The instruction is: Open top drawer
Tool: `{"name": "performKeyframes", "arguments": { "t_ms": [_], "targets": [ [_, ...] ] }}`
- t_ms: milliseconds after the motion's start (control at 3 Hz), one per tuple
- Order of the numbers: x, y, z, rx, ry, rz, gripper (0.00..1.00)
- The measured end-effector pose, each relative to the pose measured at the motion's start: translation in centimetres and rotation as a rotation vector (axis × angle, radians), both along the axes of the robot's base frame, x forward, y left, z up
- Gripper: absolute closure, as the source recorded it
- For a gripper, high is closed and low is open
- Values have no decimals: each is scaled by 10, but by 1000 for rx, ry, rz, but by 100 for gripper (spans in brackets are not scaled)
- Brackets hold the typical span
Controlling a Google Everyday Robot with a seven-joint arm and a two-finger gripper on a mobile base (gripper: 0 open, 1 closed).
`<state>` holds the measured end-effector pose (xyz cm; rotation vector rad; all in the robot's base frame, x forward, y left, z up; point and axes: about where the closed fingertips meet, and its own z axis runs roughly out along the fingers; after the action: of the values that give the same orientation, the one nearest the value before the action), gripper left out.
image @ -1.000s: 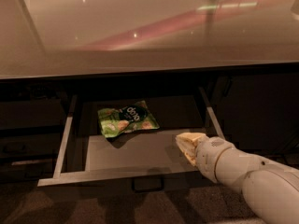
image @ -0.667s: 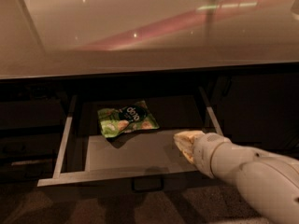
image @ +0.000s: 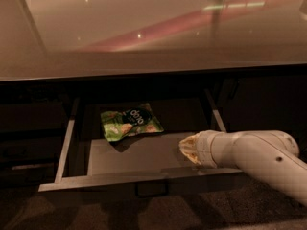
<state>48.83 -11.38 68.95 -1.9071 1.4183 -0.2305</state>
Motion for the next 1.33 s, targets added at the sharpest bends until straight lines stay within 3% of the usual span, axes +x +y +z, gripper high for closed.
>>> {"name": "performKeyframes", "arguments": {
  "t_ms": [333, 667, 1000, 1333],
  "targets": [
    [-9, 18, -21, 12, 60, 49, 100],
    [-35, 39, -28, 38, 54, 115, 100],
    [-35, 39, -27, 38, 54, 115, 100],
    [-53, 35, -29, -7, 65, 106, 81]
  ]
}}
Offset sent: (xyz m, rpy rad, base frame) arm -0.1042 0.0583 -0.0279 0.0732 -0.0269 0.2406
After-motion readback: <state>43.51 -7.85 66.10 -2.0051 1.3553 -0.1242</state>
